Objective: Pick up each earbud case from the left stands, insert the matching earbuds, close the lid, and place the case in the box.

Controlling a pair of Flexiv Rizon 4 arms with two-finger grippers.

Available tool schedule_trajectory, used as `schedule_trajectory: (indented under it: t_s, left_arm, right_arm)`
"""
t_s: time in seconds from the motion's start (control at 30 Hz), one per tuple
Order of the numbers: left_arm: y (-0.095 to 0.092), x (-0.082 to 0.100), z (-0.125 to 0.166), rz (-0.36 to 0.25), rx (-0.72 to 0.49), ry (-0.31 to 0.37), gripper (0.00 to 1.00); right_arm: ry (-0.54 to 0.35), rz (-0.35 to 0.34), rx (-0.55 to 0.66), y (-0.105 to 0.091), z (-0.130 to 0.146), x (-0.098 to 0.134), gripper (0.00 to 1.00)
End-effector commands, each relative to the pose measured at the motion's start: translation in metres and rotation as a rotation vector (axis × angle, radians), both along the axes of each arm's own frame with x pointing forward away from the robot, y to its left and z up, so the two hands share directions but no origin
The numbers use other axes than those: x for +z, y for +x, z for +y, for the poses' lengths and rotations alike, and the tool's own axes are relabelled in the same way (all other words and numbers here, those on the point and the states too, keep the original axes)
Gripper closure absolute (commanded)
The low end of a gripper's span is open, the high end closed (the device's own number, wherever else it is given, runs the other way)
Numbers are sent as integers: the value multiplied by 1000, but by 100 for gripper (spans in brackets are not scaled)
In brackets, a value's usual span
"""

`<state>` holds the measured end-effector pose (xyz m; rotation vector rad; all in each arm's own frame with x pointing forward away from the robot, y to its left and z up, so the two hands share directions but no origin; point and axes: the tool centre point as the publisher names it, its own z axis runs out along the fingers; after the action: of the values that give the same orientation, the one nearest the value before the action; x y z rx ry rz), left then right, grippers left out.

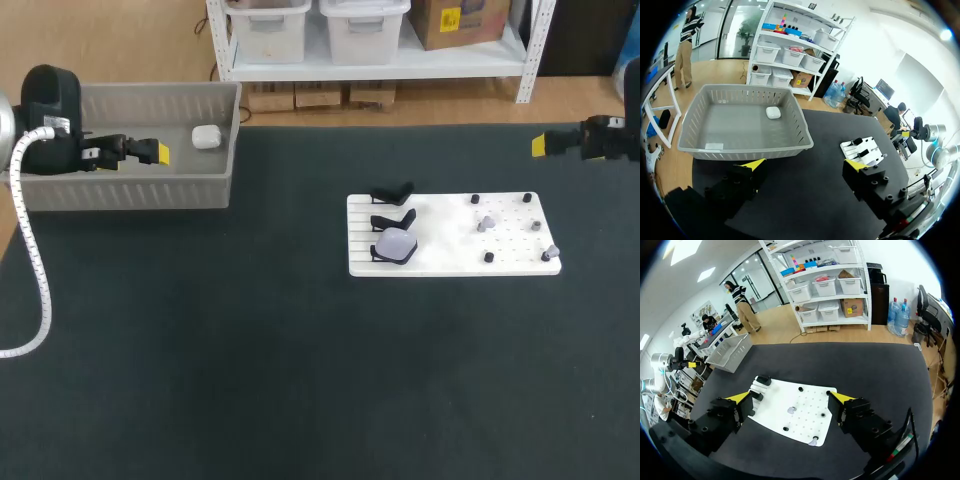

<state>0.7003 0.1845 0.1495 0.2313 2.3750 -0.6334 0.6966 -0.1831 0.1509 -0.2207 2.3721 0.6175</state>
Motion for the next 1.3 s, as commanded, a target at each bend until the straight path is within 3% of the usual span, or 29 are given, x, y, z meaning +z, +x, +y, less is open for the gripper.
schedule_trajectory:
  t_s: [0.03,0.6,0.63,0.73,0.9,1.03,1.13,1.3]
  left_arm:
    - [0,0,0,1,1,1,0]
    - [0,0,0,1,1,1,0]
    - [0,2,0,-16,-2,30,0]
    - [1,7,2,-75,-95,-38,0]
    - [0,16,-5,-195,-287,-90,0]
    - [-2,25,-17,-289,-519,-171,0]
    - [-6,30,-29,-374,-646,-146,0]
    - [-12,35,-48,-437,-860,-156,0]
  right_arm:
    - [3,-1,3,1,-1,-1,0]
    - [3,-1,3,1,-1,-1,0]
    - [3,-1,3,1,-1,-1,0]
    - [3,-1,3,1,-1,-1,0]
    - [3,-1,3,1,-1,-1,0]
    - [3,-1,3,1,-1,-1,0]
    - [3,-1,3,1,-1,-1,0]
    - [3,-1,3,1,-1,-1,0]
